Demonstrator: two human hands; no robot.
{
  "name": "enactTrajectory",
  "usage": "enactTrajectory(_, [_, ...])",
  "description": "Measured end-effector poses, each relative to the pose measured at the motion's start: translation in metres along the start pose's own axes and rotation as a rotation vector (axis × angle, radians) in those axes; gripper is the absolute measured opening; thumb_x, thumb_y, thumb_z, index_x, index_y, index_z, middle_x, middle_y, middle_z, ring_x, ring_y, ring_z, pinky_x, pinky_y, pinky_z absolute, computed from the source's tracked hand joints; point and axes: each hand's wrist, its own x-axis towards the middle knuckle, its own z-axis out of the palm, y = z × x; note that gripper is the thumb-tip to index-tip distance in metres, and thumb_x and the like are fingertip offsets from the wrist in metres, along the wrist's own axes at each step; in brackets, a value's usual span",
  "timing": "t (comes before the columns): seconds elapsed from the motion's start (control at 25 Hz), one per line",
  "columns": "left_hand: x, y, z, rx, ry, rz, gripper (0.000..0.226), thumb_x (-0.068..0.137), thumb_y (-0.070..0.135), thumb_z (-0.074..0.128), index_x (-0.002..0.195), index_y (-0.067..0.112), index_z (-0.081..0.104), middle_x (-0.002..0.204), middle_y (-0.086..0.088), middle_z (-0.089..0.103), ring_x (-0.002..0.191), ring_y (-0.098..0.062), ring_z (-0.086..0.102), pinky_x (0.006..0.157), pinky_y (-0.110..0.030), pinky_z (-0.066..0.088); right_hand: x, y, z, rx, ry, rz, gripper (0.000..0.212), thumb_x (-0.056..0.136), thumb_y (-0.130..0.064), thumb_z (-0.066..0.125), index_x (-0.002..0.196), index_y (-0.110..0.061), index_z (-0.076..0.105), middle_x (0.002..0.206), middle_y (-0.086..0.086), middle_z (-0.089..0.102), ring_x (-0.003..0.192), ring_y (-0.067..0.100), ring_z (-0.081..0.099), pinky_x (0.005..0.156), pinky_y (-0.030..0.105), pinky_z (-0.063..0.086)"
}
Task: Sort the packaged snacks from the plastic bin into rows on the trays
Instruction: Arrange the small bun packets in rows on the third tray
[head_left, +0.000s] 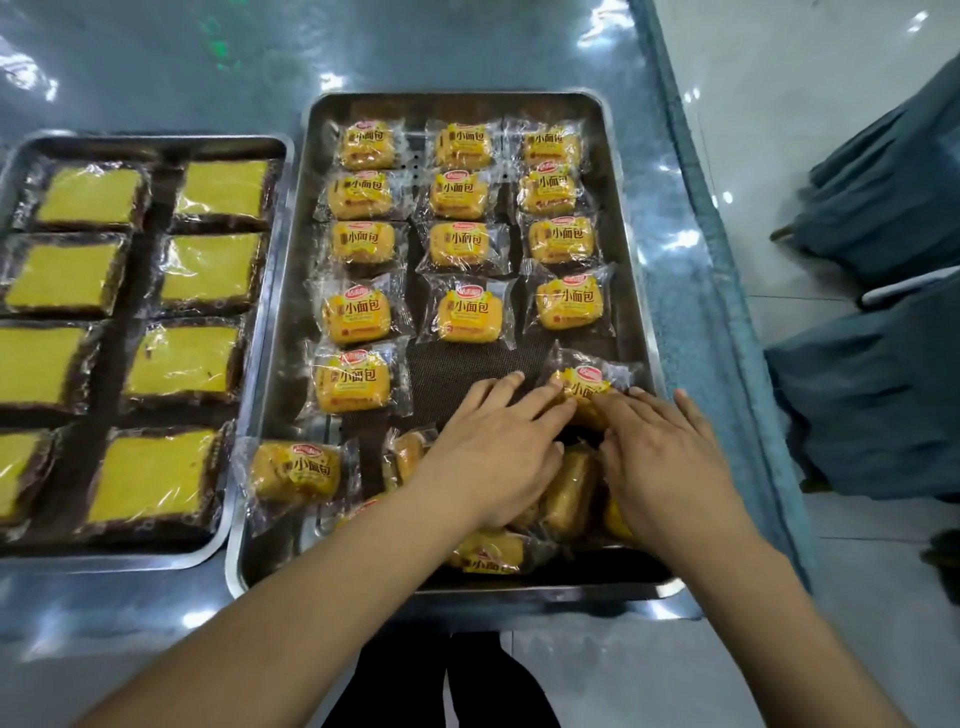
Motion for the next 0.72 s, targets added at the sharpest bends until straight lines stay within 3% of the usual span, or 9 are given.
enactTrajectory(0.16, [-0.011,-0.006,-0.003,0.006,0.038,-0.074,0.055,0.106,0.047,0.018,0.157,0.026,0.025,0.163,0.001,0.024,0.150,-0.030,0.014,0.121,-0.046,0.011,0.019,-0.002,-0.007,0.023,-0.150,-0.124,0.053,0.096,-0.026,0.035,0.148,-0.027,0.044,0.148,-0.004,0.052,0.140,0.016,0.043,0.122,0.042,0.011])
enactTrajectory(0.28, [-0.022,-0.012,-0.005,0.006,0.074,-0.131,0.055,0.106,0.049,0.017,0.153,0.025,0.031,0.159,0.002,0.032,0.149,-0.029,0.018,0.121,-0.044,0.012,0.030,-0.011,-0.011,0.045,-0.254,-0.193,0.056,0.101,-0.020,0.039,0.154,-0.037,0.030,0.155,-0.013,0.041,0.143,0.008,0.035,0.123,0.039,0.009])
enactTrajectory(0.6, [-0.048,-0.029,-0.006,-0.008,0.092,-0.213,0.066,0.100,0.053,0.004,0.148,0.025,0.040,0.152,0.004,0.041,0.147,-0.025,0.023,0.120,-0.042,0.013,0.046,-0.045,-0.016,0.197,-0.377,-0.212,0.049,0.105,-0.031,0.031,0.153,-0.036,0.035,0.158,-0.010,0.038,0.144,0.010,0.034,0.121,0.044,0.022])
enactTrajectory(0.72, [-0.053,-0.041,-0.007,-0.016,0.084,-0.255,0.071,0.096,0.055,0.001,0.150,0.027,0.038,0.154,0.006,0.040,0.147,-0.026,0.023,0.120,-0.043,0.014,0.050,-0.060,-0.010,0.189,-0.384,-0.243,0.052,0.105,-0.031,0.031,0.156,-0.033,0.030,0.162,-0.008,0.031,0.148,0.010,0.027,0.122,0.041,0.019])
